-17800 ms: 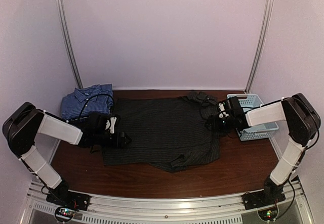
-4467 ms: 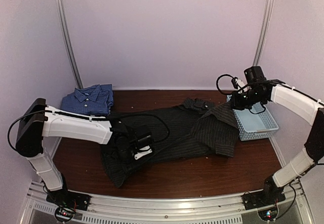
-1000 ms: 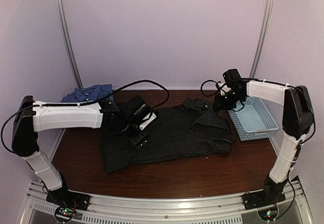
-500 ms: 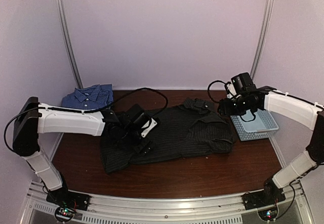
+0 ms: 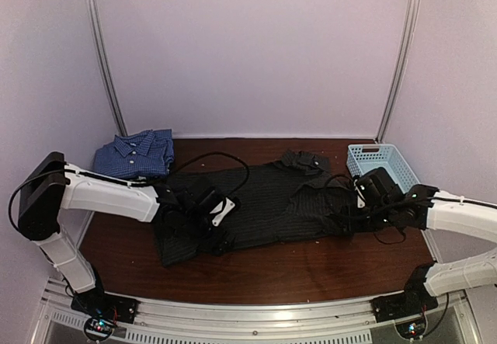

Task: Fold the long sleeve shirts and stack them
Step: Fold the flattened shirt at the center of the board, then adjust the 1/3-folded shirt at the center of the board.

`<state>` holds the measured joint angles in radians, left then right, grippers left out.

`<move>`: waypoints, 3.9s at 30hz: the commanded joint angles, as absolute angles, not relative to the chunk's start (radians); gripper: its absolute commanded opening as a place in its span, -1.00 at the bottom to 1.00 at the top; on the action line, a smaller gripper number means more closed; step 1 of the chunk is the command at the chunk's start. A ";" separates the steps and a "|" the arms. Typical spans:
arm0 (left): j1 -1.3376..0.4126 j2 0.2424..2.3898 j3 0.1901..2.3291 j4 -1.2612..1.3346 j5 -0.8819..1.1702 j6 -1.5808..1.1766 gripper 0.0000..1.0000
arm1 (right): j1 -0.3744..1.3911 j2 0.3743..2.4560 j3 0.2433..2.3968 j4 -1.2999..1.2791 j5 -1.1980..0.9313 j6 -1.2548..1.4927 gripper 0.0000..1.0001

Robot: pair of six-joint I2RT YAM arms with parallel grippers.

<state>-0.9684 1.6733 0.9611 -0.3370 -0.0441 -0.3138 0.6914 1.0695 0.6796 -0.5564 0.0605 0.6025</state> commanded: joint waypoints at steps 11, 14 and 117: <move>-0.963 1.586 0.912 -0.293 -0.041 -0.353 0.79 | 0.677 1.190 0.611 -0.473 0.134 0.634 0.03; -0.963 1.586 0.910 -0.302 -0.057 -0.345 0.79 | 0.661 1.198 0.616 -0.462 0.132 0.614 0.01; -0.942 1.418 0.579 -0.227 -0.143 -0.709 0.82 | 0.853 1.600 0.662 -0.266 0.176 0.733 -0.17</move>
